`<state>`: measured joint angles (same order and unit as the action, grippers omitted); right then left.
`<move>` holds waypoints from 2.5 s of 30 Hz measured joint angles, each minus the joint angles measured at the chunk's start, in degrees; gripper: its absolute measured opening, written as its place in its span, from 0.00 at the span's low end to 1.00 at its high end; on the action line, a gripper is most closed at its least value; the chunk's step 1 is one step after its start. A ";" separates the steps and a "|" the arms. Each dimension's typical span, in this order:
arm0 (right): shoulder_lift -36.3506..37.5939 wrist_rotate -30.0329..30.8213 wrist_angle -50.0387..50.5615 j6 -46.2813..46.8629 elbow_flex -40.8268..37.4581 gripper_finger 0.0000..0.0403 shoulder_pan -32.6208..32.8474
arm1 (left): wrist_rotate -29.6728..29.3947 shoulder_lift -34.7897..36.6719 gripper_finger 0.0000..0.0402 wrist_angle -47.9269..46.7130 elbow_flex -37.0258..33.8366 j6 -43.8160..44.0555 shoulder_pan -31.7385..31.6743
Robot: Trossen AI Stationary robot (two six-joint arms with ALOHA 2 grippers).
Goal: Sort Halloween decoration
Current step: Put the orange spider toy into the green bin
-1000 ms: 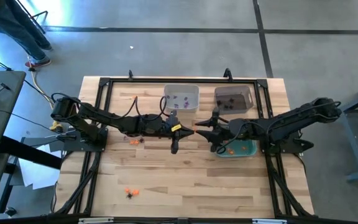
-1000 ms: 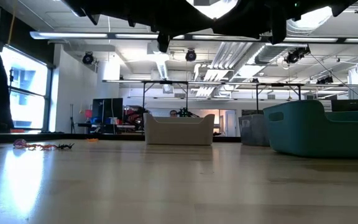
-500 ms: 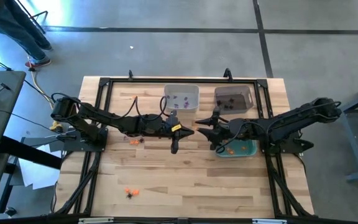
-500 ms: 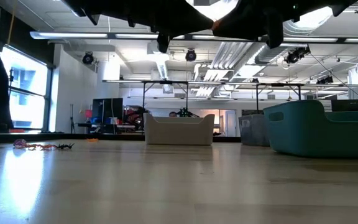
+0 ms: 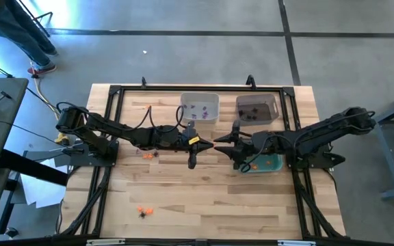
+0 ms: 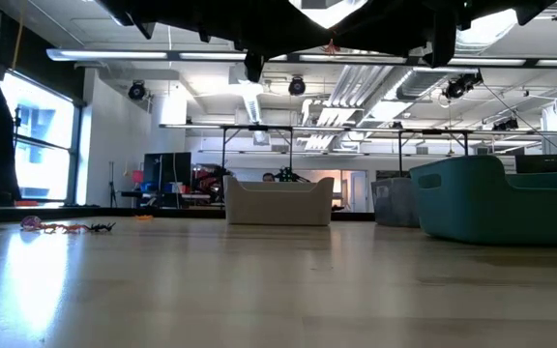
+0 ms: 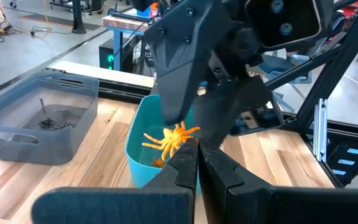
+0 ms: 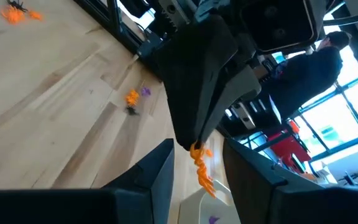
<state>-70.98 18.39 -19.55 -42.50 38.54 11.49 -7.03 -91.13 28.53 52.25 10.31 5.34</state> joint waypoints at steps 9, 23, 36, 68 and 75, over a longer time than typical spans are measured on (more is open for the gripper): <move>0.00 0.50 0.00 0.01 0.00 0.27 0.90 | 0.00 0.00 0.00 0.00 0.00 0.00 -0.02; 0.00 0.61 0.07 0.23 0.00 0.01 0.89 | -0.09 0.00 0.00 -0.02 0.00 0.02 -0.07; 0.00 1.58 0.02 1.97 0.00 0.00 0.95 | -0.28 0.00 0.07 0.00 0.00 -4.53 0.57; 14.49 -3.78 73.23 98.24 0.09 0.00 4.18 | -1.60 1.95 0.38 -2.95 -0.02 -6.87 -0.50; 9.66 -8.32 72.87 99.46 0.07 0.00 4.25 | -1.57 1.95 0.38 -3.10 -0.02 -5.88 -0.57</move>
<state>-61.32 10.07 53.31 56.96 38.61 15.75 -8.60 -89.19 25.43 52.23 4.43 4.78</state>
